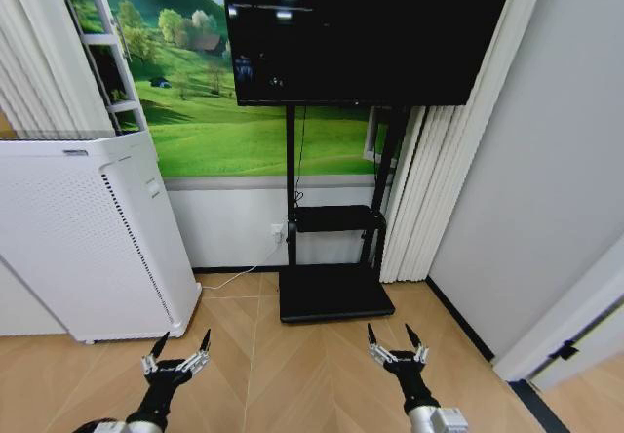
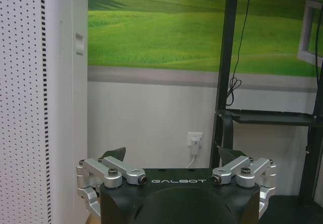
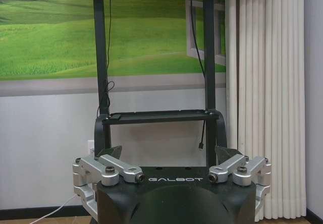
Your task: Pick up the trash bin and place the garbage on the floor into it.
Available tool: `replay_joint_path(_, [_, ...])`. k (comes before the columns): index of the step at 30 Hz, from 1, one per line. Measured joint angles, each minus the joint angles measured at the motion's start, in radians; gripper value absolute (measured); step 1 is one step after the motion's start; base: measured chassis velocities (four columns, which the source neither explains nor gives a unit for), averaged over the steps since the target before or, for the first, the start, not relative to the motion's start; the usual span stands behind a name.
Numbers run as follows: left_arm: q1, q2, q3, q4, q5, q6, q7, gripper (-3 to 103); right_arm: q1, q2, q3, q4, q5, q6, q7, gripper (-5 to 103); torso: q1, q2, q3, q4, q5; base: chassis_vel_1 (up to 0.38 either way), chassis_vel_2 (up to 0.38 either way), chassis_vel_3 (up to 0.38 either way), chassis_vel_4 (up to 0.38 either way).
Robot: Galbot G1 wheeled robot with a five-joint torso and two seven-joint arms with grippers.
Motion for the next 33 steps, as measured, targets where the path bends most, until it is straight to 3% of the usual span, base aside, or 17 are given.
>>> replay_joint_path(23, [0.0,0.0,0.0,0.0,0.0,0.0,0.0,100,0.0,0.0,0.0,0.0,0.0,0.0,0.0,100,0.034,0.088,0.054,0.0,0.0,0.0,0.0,0.0,0.0])
replay_joint_path(33, [0.0,0.0,0.0,0.0,0.0,0.0,0.0,100,0.0,0.0,0.0,0.0,0.0,0.0,0.0,100,0.053,0.135,0.082,-0.0003,0.0001,0.078,0.112,-0.097,-0.108])
